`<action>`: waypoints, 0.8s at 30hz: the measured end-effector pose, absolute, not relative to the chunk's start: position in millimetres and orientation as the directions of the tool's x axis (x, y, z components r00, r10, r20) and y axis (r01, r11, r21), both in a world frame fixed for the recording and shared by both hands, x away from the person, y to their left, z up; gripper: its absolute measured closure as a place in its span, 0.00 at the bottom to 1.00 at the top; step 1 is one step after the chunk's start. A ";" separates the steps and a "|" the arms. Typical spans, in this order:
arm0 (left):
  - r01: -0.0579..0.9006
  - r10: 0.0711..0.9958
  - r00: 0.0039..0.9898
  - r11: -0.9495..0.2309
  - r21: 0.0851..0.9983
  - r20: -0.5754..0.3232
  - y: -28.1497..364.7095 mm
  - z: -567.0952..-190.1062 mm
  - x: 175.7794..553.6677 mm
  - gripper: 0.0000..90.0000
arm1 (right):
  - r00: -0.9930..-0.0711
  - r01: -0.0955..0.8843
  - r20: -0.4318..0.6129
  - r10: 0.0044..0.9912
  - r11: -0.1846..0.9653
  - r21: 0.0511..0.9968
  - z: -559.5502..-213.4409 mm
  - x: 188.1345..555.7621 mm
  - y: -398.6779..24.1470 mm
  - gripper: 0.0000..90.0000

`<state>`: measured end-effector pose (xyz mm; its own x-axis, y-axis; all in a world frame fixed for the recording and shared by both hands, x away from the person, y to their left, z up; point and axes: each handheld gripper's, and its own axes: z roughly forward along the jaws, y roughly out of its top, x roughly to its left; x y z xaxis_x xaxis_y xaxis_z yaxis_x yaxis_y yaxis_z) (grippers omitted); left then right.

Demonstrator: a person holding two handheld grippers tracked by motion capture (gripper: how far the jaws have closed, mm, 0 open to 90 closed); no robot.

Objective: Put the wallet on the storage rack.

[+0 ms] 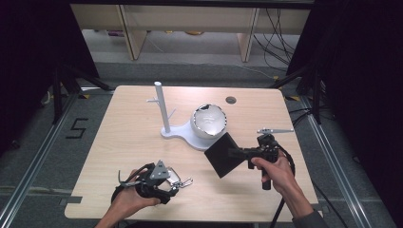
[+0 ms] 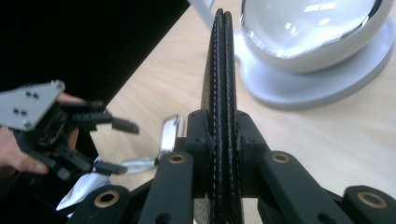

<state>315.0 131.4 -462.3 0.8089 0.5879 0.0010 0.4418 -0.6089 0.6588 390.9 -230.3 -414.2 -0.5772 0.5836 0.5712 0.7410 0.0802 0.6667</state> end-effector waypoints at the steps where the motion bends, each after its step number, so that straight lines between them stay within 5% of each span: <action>1: 0.446 0.590 0.807 -0.610 0.655 -0.001 134.8 -462.1 314.1 0.39 | -0.602 0.712 0.536 0.593 0.095 0.695 -412.6 395.8 -232.8 0.88; 24: 0.510 0.668 0.744 -0.538 0.670 -0.030 173.9 -475.2 298.5 0.34 | -0.521 0.697 0.483 0.704 0.025 0.716 -363.3 471.3 -237.6 0.88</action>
<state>298.5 173.9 -475.2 0.7439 0.6676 -0.0301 0.5105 -0.5385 0.6704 471.3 -237.6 -363.3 -0.5213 0.7038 0.4826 0.6971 0.0251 0.7165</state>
